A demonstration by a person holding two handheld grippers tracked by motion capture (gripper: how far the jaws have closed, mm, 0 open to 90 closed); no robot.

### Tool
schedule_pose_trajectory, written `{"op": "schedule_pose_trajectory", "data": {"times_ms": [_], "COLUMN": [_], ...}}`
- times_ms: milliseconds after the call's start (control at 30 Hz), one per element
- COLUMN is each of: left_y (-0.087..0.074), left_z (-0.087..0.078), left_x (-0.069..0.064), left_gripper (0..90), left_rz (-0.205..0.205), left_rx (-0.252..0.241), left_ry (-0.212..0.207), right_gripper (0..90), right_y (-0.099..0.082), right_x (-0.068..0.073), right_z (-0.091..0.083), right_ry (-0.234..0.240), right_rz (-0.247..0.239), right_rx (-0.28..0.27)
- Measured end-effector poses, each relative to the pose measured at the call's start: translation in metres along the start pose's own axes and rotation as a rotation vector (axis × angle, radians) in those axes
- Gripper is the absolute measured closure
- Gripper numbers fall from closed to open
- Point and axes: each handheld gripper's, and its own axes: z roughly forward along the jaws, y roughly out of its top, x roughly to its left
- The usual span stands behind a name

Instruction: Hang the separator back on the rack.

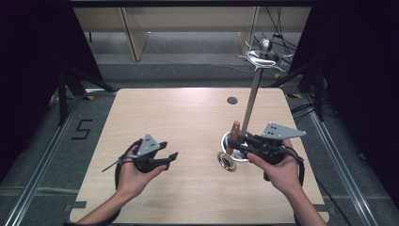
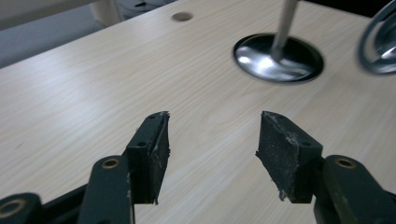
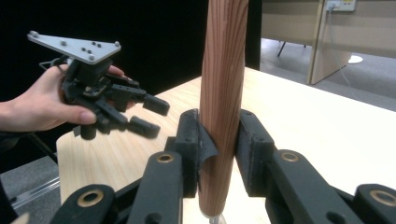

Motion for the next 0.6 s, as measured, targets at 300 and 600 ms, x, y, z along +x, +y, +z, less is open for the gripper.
{"op": "schedule_pose_trajectory", "data": {"times_ms": [300,600], "left_y": [-0.023,-0.023], "left_z": [-0.019,-0.013], "left_x": [0.031,0.027], "left_gripper": [42.7,42.3], "left_rz": [-0.142,-0.133], "left_rx": [0.005,0.018], "left_ry": [0.056,0.043], "right_gripper": [73.4,73.4], "right_y": [0.007,0.02], "right_x": [-0.01,-0.011], "right_z": [-0.008,-0.017], "right_ry": [0.039,0.05], "right_rz": [-0.045,-0.042], "right_rx": [-0.024,-0.001]}}
